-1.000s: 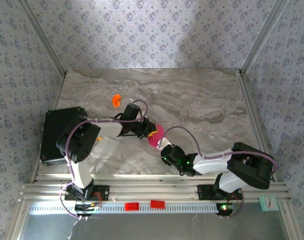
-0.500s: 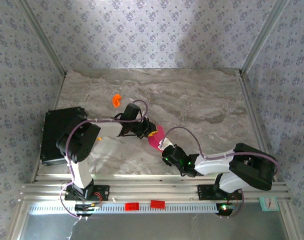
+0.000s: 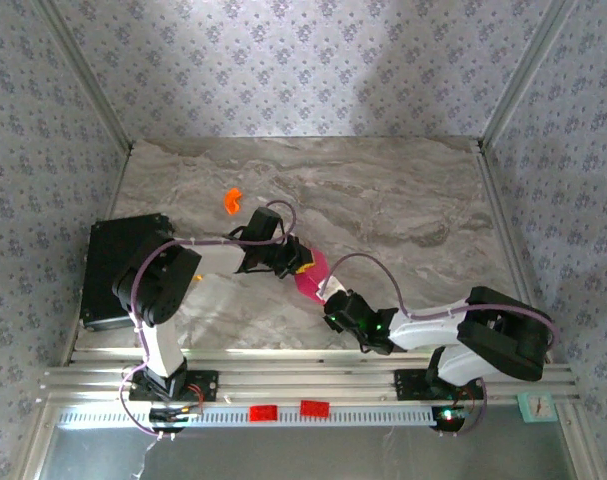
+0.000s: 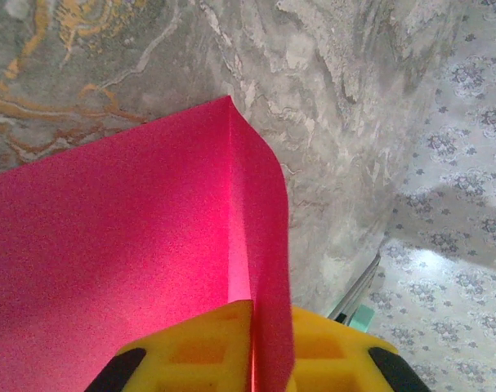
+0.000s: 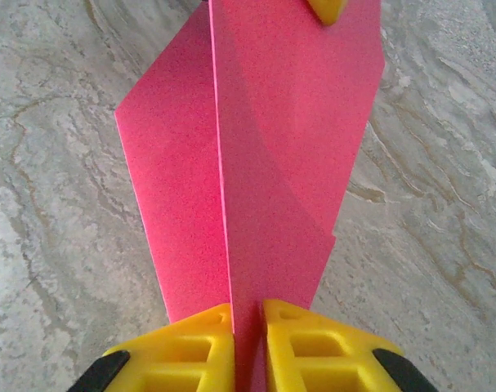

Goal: Fold a paper plane with a square sheet of paper (pick it up from the middle)

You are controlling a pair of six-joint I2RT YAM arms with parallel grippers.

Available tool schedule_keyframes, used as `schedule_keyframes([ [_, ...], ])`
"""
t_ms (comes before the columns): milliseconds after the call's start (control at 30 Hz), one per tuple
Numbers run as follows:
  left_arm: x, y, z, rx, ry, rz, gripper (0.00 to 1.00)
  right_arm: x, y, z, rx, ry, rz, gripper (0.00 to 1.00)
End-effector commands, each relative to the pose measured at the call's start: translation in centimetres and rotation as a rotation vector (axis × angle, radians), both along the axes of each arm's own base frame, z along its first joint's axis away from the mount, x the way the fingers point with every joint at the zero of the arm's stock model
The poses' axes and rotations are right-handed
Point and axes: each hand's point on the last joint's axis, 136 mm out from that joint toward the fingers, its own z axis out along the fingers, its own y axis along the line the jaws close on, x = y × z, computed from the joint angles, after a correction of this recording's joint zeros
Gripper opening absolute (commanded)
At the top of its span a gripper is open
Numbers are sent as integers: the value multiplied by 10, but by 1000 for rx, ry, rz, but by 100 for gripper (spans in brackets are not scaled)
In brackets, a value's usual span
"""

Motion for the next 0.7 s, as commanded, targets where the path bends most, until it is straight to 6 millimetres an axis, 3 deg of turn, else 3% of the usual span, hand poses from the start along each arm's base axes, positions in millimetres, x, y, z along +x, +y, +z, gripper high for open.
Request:
schedule_keyframes([
  [0, 0, -7, 8, -14, -16, -31, 11, 3, 1, 9, 42, -22, -17, 18],
  [267, 0, -6, 8, -13, -18, -30, 11, 3, 1, 9, 40, -18, -12, 17],
  [667, 1, -6, 11, -15, -27, -27, 13, 1, 1, 4, 61, 18, -20, 6],
])
